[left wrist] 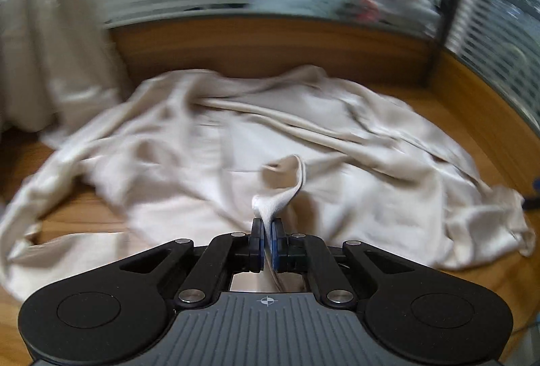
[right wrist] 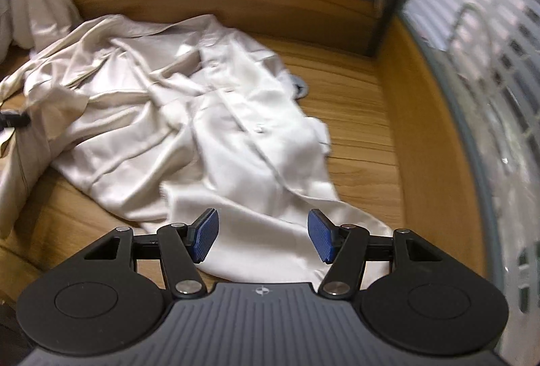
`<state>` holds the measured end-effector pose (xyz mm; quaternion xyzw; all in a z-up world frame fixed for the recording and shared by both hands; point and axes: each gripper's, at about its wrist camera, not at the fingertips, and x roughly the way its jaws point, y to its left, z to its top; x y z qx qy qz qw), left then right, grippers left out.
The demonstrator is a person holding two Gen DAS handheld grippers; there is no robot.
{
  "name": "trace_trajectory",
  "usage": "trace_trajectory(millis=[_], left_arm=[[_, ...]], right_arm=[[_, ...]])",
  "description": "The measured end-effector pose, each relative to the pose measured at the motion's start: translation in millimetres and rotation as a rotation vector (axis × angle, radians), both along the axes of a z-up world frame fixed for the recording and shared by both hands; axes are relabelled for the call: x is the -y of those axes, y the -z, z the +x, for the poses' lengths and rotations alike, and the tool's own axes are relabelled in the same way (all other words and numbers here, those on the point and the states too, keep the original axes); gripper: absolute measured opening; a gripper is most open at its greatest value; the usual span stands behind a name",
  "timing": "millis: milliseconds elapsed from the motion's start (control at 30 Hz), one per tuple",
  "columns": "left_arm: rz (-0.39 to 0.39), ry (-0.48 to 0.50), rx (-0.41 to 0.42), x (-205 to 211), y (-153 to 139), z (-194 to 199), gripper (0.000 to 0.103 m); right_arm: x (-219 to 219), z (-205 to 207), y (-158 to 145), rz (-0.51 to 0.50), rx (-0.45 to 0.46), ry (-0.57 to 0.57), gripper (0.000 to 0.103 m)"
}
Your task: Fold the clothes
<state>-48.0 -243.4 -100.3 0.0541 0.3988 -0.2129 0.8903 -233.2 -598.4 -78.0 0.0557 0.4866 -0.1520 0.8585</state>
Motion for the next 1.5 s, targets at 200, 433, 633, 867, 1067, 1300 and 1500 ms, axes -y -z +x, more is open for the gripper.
trace_trajectory(millis=[200,433,633,867,1067,1300,1500], left_arm=[[0.079,-0.149,0.001,-65,-13,41,0.006],[0.181,-0.302,0.009,-125,-22,82,0.006],[0.178,-0.364,-0.01,-161,-21,97,0.01],[0.094,-0.216,-0.051,-153,-13,68,0.032],[0.063,-0.168,-0.135,-133,13,29,0.048],[0.063,-0.229,-0.206,-120,43,0,0.056],[0.079,-0.3,-0.234,-113,63,-14,0.056]], right_arm=[[-20,28,12,0.047,-0.012,-0.072,0.065],[-42,54,20,0.08,-0.019,-0.108,0.065],[-55,64,26,0.098,-0.029,-0.1,0.065],[-63,63,44,0.095,-0.08,-0.138,0.065],[-63,56,62,0.075,-0.139,-0.159,0.064],[-55,58,81,0.082,-0.165,-0.157,0.053],[-49,63,88,0.101,-0.162,-0.168,0.018]])
